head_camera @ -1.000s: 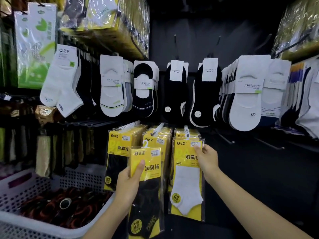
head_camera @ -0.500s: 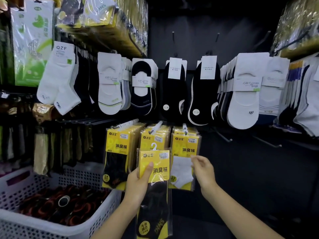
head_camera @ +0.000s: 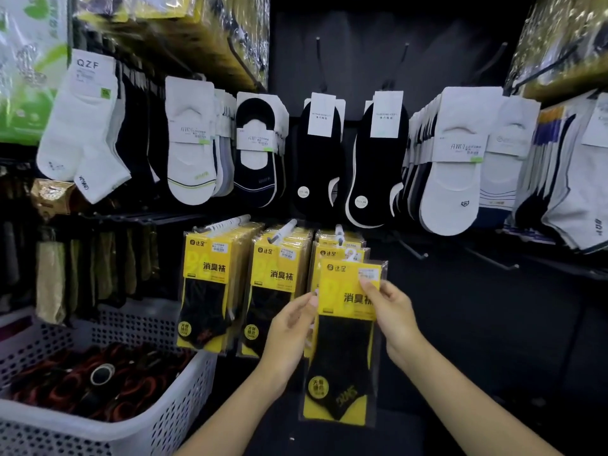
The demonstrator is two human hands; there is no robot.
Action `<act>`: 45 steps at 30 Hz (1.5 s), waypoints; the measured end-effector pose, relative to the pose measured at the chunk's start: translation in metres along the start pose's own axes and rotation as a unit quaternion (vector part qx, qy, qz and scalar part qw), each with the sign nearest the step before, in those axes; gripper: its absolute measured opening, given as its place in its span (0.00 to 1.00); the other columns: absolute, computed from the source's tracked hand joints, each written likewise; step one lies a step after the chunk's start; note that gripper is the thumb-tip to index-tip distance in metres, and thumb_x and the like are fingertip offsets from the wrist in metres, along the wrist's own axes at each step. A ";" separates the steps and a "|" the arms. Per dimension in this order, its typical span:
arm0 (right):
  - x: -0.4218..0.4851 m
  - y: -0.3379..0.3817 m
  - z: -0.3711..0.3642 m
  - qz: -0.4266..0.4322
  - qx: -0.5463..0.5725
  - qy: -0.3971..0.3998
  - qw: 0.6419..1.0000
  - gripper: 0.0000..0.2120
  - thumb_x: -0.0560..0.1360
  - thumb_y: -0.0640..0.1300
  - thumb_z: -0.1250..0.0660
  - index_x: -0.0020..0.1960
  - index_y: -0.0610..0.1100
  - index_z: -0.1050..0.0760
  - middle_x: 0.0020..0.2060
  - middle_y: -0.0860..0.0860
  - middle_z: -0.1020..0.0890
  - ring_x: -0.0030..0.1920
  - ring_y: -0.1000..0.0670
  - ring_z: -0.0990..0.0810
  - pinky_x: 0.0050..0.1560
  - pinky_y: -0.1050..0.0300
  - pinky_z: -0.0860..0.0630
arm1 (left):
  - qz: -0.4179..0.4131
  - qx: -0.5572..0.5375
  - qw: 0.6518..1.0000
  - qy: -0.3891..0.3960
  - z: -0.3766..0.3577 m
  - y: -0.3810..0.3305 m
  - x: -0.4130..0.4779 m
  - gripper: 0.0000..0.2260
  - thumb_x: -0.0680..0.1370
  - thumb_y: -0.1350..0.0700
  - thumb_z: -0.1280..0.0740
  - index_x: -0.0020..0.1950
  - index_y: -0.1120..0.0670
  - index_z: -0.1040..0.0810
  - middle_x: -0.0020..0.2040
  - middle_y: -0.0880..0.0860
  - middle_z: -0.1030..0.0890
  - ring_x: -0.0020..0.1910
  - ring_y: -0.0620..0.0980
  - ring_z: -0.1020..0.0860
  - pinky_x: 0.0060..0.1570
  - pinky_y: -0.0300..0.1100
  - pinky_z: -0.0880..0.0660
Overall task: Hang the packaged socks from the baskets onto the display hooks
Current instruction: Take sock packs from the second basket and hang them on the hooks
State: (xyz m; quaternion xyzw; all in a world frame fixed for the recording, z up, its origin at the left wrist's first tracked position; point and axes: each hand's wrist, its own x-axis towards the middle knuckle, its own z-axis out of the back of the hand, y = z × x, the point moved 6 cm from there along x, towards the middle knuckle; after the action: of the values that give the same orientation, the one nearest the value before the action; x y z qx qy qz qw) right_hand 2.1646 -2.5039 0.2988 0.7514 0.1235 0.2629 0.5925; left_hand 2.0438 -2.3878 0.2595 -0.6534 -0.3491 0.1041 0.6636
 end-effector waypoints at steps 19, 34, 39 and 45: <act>0.074 -0.043 -0.011 -0.071 -0.074 -0.159 0.982 0.14 0.72 0.55 0.28 0.42 0.44 0.23 0.49 0.44 0.17 0.51 0.45 0.19 0.54 0.48 0.22 | 0.093 0.050 0.994 -0.027 -0.004 0.066 0.050 0.27 0.79 0.42 0.42 0.76 0.48 0.42 0.74 0.50 0.35 0.72 0.48 0.36 0.60 0.36 0.38; -0.052 -0.171 0.040 -0.200 -0.164 0.019 0.966 0.03 0.75 0.42 0.30 0.49 0.45 0.22 0.45 0.50 0.19 0.49 0.51 0.20 0.50 0.57 0.22 | 0.159 0.157 0.974 0.025 0.025 0.162 -0.074 0.17 0.78 0.46 0.37 0.66 0.48 0.27 0.65 0.46 0.25 0.65 0.44 0.28 0.66 0.42 0.32; -0.162 -0.246 0.063 -0.309 -0.248 0.196 0.897 0.03 0.75 0.40 0.31 0.43 0.46 0.22 0.40 0.49 0.18 0.41 0.54 0.19 0.41 0.62 0.24 | 0.256 0.201 0.939 0.114 0.066 0.210 -0.196 0.08 0.78 0.51 0.34 0.56 0.48 0.21 0.53 0.45 0.19 0.54 0.40 0.22 0.51 0.28 0.28; -0.237 -0.304 0.061 -0.301 -0.304 0.320 0.845 0.05 0.72 0.39 0.27 0.47 0.42 0.22 0.41 0.51 0.20 0.39 0.61 0.22 0.44 0.70 0.28 | 0.318 0.367 0.833 0.267 0.105 0.250 -0.258 0.26 0.75 0.42 0.33 0.71 0.48 0.32 0.61 0.41 0.28 0.60 0.37 0.30 0.53 0.23 0.37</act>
State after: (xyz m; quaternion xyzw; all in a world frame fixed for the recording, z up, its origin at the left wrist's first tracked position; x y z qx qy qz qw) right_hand 2.0385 -2.5911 -0.0600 0.3336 0.4402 0.3219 0.7690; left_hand 1.8708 -2.4268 -0.0705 -0.4391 0.1319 0.2513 0.8524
